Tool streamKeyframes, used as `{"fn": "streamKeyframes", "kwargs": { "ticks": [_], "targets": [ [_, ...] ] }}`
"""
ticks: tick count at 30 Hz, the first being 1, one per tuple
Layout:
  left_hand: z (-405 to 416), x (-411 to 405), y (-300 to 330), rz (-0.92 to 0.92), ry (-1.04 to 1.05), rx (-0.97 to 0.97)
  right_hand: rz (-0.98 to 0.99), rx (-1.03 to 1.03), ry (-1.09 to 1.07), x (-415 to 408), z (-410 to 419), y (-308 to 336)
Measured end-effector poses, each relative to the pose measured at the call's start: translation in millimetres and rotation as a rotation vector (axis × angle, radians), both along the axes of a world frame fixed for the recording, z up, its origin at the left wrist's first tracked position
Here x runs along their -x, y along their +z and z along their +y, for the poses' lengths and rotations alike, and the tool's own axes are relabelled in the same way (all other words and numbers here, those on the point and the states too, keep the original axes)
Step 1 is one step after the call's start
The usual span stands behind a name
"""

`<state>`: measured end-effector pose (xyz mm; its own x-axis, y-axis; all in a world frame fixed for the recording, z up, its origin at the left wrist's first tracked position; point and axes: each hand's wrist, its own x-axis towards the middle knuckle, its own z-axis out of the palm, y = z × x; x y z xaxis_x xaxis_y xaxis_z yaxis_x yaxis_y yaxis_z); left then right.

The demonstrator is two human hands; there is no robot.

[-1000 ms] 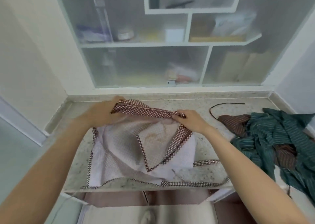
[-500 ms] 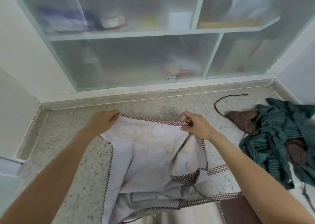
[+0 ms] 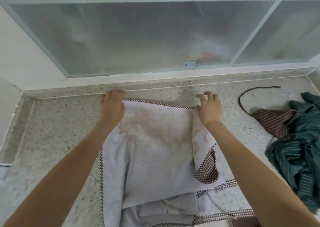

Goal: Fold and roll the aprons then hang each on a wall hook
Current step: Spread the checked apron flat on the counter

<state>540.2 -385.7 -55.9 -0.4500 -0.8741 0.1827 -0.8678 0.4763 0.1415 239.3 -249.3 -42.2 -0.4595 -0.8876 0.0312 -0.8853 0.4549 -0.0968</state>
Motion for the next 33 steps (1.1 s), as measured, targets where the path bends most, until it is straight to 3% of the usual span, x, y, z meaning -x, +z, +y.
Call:
{"fn": "streamKeyframes", "kwargs": {
  "ticks": [6, 11, 15, 21, 23, 25, 29, 33],
  "targets": [
    [36.6, 0.5, -58.2, 0.019, -0.095, -0.307, 0.01, 0.114, 0.197, -57.8, 37.0, -46.1],
    [31.3, 3.7, -85.9, -0.1, -0.01, -0.539, -0.178, -0.382, 0.078, -56.9, 60.3, -83.9],
    [26.5, -4.9, -97.6, -0.204, 0.001, -0.549, -0.212, -0.454, 0.165, -26.8, 48.4, -102.5],
    [22.7, -19.7, -97.7, -0.204, 0.083, -0.484, -0.123, -0.463, 0.382, 13.3, 0.3, -102.6],
    [25.3, -17.0, -94.5, -0.152, -0.032, -0.324, -0.057, -0.446, 0.429, 8.9, -16.5, -99.5],
    [25.9, -2.9, -92.1, -0.079, -0.298, -0.239, -0.012, -0.358, 0.394, -11.8, -20.9, -93.9],
    [21.2, 53.3, -93.5, -0.037, -0.652, -0.391, -0.101, 0.059, 0.214, -82.0, 25.6, -85.2],
    [20.5, 93.1, -98.7, -0.233, -0.726, -0.493, -0.11, -0.071, 0.183, -118.5, 85.4, -88.4]
  ]
}}
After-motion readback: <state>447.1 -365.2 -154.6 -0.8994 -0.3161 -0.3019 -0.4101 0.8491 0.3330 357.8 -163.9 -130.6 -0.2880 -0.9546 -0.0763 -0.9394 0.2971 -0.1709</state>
